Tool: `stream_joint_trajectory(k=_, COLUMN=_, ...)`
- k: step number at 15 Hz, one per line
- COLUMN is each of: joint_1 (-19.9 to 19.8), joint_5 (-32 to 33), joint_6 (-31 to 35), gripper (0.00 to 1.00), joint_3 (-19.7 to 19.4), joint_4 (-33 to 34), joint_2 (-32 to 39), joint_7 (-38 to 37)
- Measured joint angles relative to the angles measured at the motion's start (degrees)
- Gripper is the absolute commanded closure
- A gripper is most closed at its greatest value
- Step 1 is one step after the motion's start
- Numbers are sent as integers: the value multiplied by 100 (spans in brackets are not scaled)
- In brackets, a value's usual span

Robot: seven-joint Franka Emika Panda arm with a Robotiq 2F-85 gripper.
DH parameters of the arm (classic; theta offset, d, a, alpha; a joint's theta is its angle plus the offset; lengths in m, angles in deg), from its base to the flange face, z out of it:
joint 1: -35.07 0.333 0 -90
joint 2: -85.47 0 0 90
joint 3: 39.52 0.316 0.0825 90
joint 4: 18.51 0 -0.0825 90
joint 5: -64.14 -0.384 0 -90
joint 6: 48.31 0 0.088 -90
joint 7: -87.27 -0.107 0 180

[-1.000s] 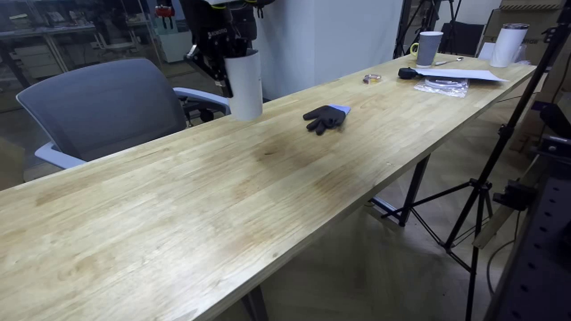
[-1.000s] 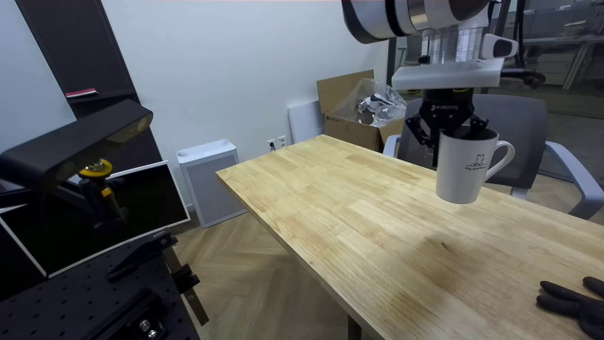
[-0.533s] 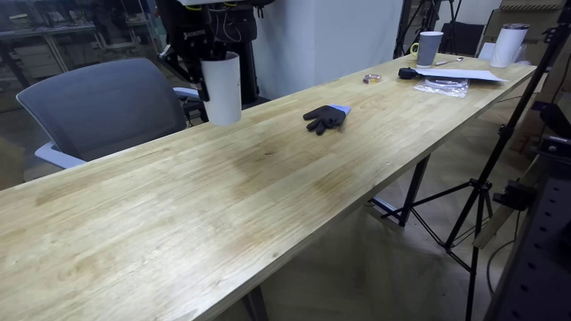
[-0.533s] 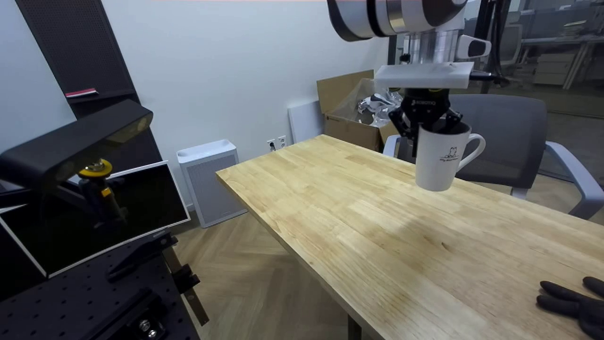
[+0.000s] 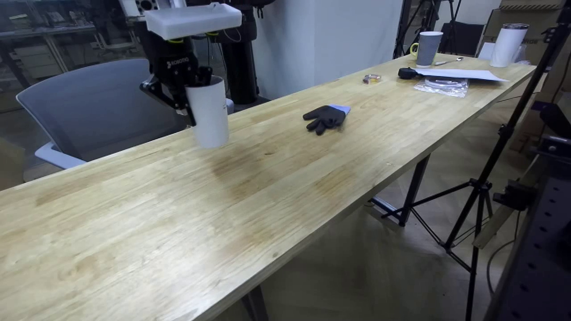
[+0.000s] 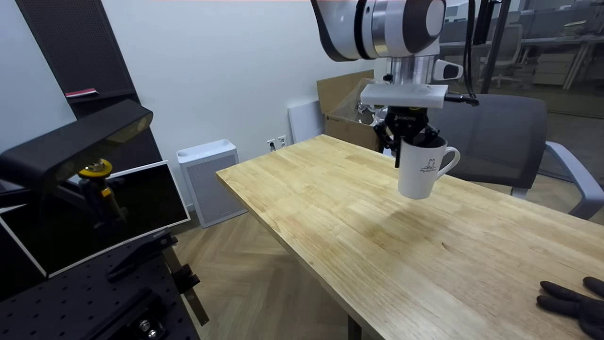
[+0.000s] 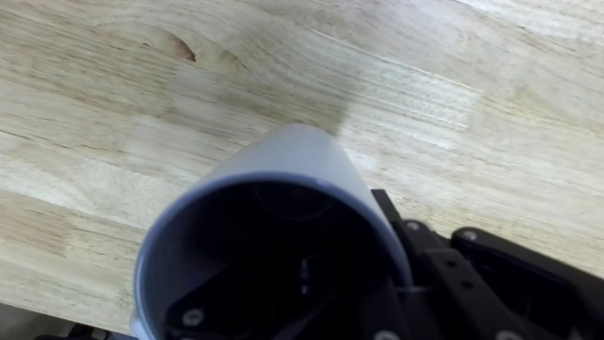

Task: Move the cup to the left

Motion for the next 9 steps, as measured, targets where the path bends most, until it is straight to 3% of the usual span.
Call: stream_joint_trajectory(k=9, joint_1=430, joint_5=406, joint_6=-79, gripper=98, joint_3=-251, joint_4=1013, joint_2=991, joint_7=-158)
